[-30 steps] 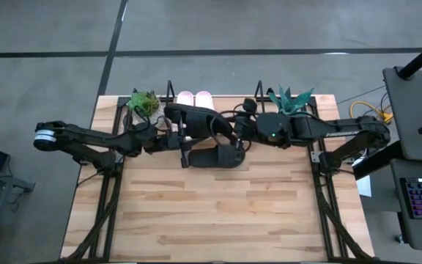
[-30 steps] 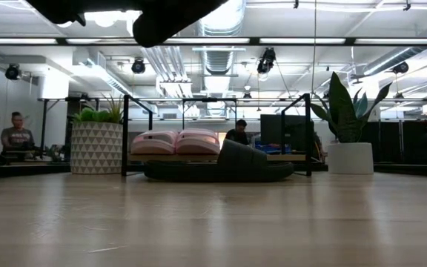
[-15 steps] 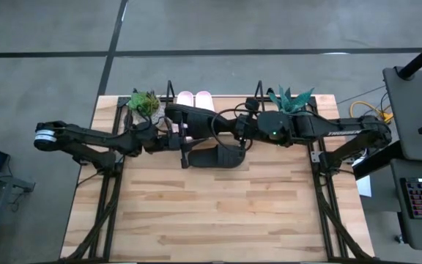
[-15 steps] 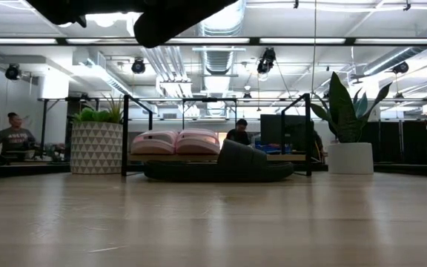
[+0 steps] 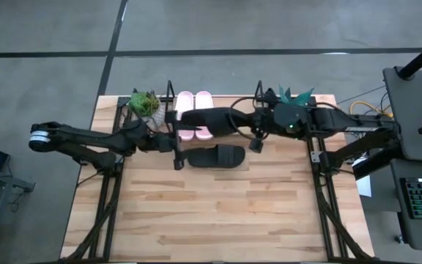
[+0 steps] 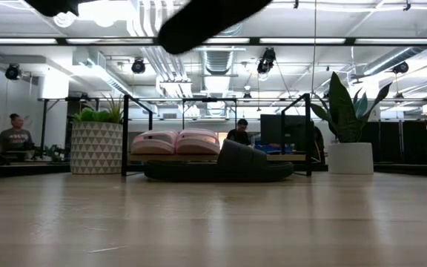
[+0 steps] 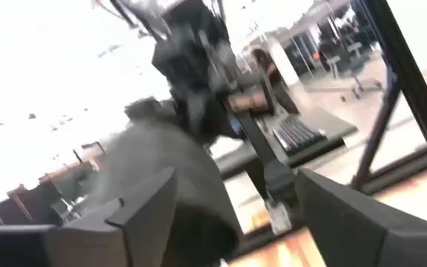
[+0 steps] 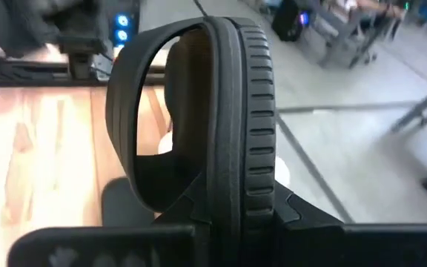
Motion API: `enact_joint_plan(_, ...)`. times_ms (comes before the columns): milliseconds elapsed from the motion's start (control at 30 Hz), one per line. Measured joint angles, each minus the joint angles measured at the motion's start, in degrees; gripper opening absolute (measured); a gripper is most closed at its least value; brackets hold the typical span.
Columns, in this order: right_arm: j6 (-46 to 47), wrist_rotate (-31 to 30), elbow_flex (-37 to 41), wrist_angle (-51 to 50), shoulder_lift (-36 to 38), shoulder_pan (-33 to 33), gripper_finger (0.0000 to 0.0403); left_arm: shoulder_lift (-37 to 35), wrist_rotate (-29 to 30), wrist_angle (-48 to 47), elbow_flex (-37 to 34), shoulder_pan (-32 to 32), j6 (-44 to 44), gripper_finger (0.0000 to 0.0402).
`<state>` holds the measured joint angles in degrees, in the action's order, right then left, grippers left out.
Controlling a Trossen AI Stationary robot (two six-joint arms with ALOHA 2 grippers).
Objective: Pick and place slides into the shelf
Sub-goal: Put the left black slides on the shelf
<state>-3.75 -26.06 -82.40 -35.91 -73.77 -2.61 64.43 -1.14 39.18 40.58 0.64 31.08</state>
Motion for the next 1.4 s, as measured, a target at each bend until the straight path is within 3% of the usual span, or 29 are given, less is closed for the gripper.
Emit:
enact_joint_plan(200,5.4,0.1,0.0,-6.1,3.8,0.0,0.0035,-4.4,0.3,-1.4,0.0,-0.7,4.6,0.0280)
enact_joint_plan(467,12.4,6.0,-0.6,-14.5,6.5,0.2,0.0035,-5.5,-1.8,-2.3,0.1,-5.4,29.7,0.0270)
enact_joint_plan(733,14.5,8.7,-0.6,-17.2,8.4,0.8,0.0035,0.2,14.6,-1.9,1.9,-12.3,43.7,0.0255)
enact_joint_plan(967,15.8,10.5,-1.4,-19.5,9.5,2.0,0.0035,6.6,17.3,7.8,2.1,-15.0,53.8,0.0255)
enact_joint_plan(1233,18.3,11.7,-2.4,-19.6,9.6,1.9,0.0035,12.8,25.7,11.3,2.1,-15.0,65.9,0.0255)
enact_joint_plan(1400,19.9,11.4,-2.4,-19.6,9.3,1.9,0.0035,16.2,25.7,17.4,2.3,-15.4,74.5,0.0255)
